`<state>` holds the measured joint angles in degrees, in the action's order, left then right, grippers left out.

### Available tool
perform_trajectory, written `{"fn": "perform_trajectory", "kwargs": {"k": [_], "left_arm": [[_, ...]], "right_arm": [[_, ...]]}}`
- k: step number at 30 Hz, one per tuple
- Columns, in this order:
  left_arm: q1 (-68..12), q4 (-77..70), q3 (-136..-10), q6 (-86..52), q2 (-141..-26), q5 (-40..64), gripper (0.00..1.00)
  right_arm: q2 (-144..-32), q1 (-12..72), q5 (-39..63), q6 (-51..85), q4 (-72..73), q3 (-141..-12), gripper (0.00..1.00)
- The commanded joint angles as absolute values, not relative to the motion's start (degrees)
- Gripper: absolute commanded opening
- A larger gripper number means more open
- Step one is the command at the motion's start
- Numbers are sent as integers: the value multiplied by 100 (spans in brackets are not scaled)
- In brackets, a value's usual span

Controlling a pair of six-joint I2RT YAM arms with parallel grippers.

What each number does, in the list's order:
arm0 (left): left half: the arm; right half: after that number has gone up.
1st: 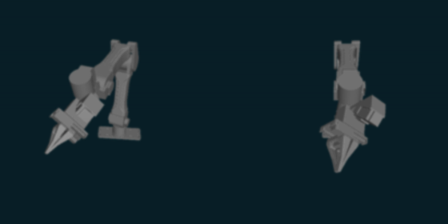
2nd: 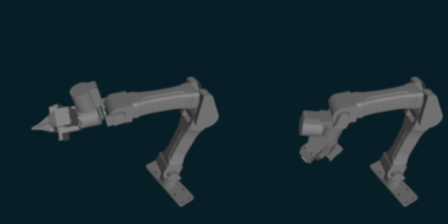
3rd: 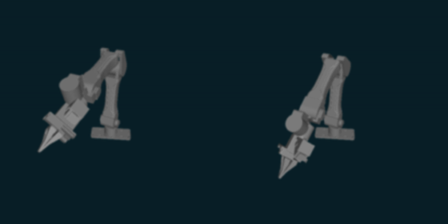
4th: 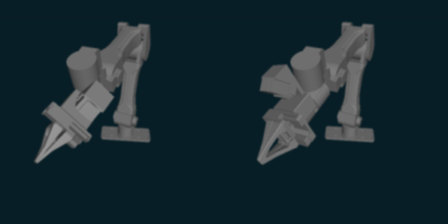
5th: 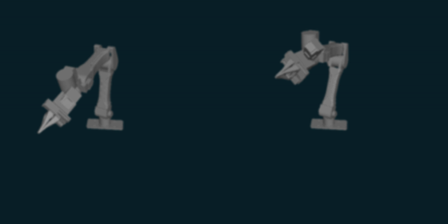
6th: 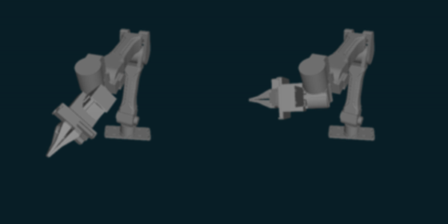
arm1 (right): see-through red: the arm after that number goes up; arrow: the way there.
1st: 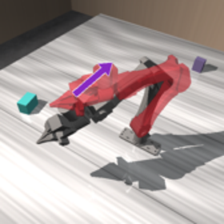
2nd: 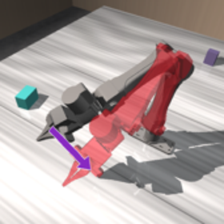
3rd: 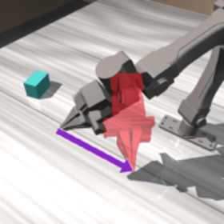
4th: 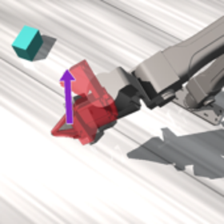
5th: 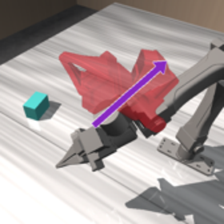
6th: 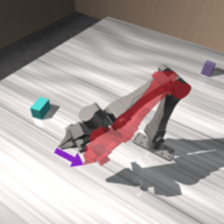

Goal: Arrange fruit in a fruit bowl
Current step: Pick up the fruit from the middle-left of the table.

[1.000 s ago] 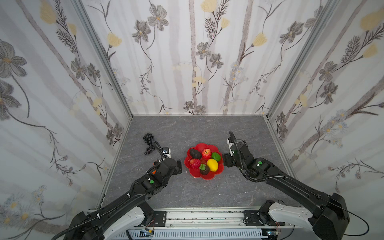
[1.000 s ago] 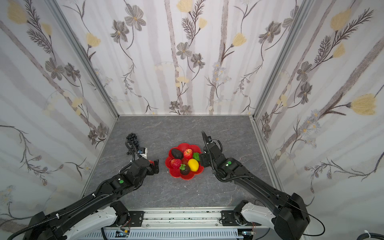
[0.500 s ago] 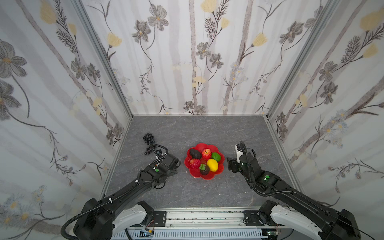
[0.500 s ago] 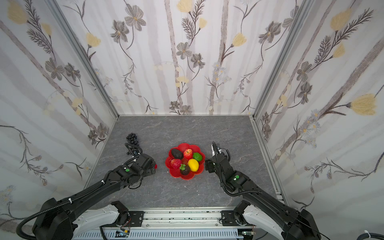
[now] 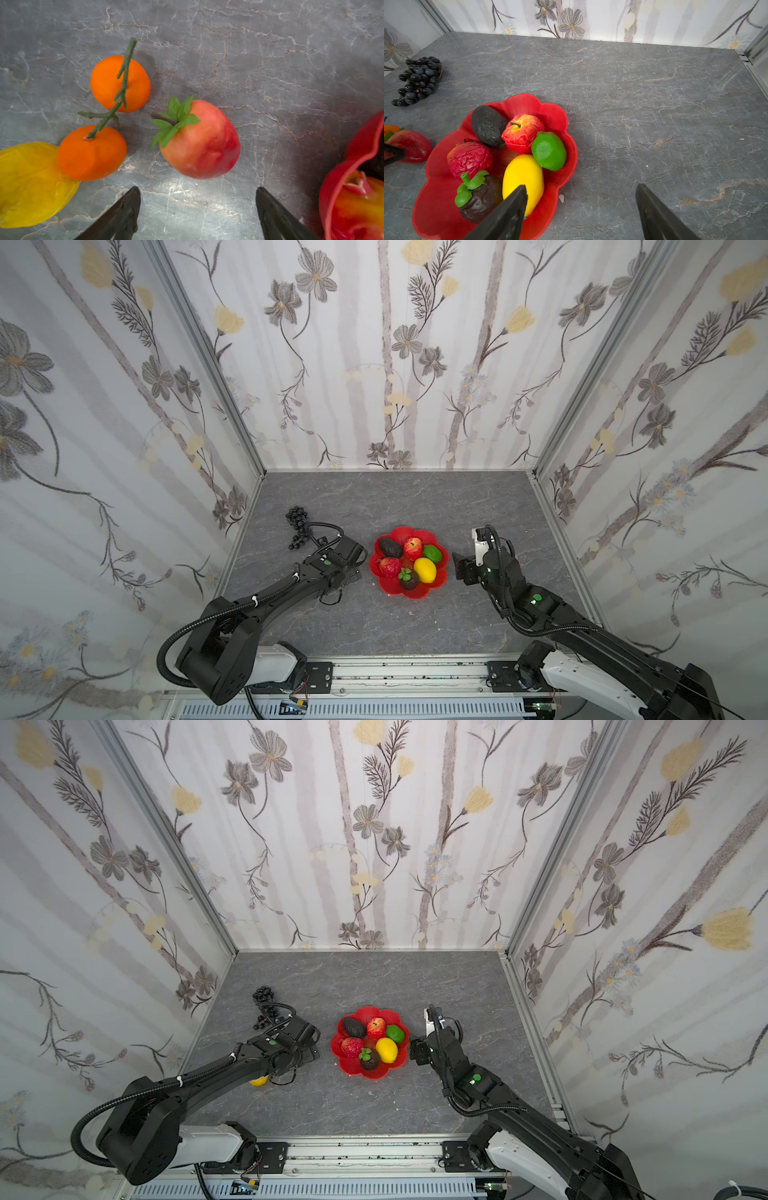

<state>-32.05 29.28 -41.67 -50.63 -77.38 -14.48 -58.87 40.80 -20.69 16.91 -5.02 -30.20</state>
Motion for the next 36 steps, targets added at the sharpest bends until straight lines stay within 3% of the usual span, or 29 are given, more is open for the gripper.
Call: {"fn": "perform_trajectory", "kwargs": {"k": [1, 20, 28, 36], "left_arm": [[-3092, 2625, -4320, -5164, -8021, -1257, 86], [-2822, 2793, -5369, -4476, -9662, -1515, 71], [-2821, 2743, -5305, -4362, -9656, -1567, 58], [-2830, 2437, -5053, -4082, -9201, -1537, 55]], "right_arm": [[-5879, 4083, -1964, 1768, -274, -3002, 82], [-6039, 4078, -1898, 1771, -220, -3025, 83], [-6047, 4078, -1916, 1775, -205, -3015, 83], [-6101, 4078, -1955, 1775, -180, -3022, 83]]}}
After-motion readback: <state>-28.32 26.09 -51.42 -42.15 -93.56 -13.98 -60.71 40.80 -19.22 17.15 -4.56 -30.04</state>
